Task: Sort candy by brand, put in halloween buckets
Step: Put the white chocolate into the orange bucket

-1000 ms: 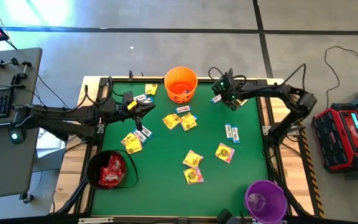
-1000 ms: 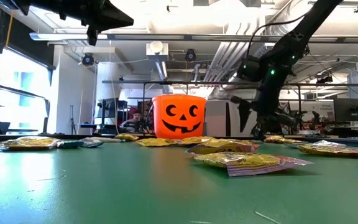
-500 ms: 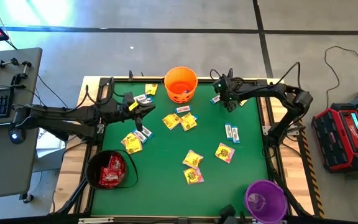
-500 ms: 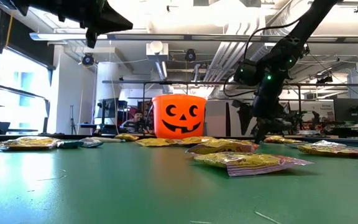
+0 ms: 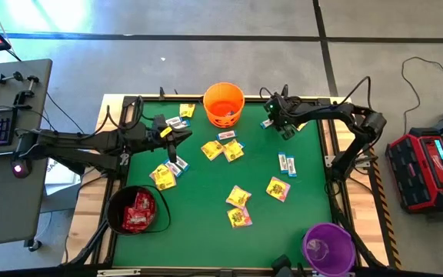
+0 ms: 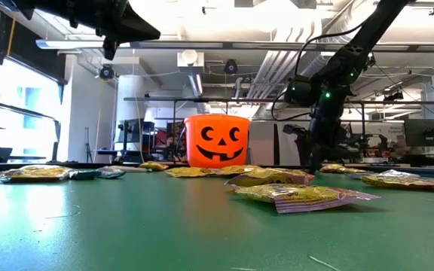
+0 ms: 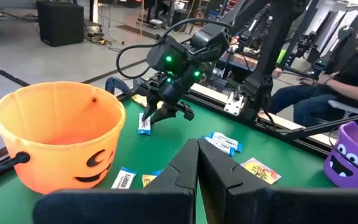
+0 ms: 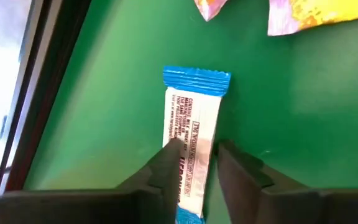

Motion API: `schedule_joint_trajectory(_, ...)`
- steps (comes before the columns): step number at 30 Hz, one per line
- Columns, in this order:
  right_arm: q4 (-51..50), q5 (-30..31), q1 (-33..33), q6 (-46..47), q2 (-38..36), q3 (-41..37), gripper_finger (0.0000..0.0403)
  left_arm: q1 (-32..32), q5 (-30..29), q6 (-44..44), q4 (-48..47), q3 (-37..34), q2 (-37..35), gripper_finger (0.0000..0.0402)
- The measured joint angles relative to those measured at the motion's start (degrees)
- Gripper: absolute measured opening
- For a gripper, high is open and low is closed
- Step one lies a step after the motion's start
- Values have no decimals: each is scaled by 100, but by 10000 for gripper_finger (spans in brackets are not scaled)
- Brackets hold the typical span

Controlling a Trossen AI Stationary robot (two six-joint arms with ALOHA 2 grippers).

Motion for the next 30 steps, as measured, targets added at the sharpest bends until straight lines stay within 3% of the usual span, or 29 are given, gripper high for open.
schedule_joint_trajectory(8,115,-16,-5,-181,7,-9,5,2,2,0,-25,0,-2,0)
schedule_joint_trajectory(15,224,-123,4,-525,-103,-24,1,1,1,1,-25,0,-1,0)
schedule_joint_trajectory(30,532,-105,-33,-2868,-843,-35,1,0,2,4,-23,0,-1,0)
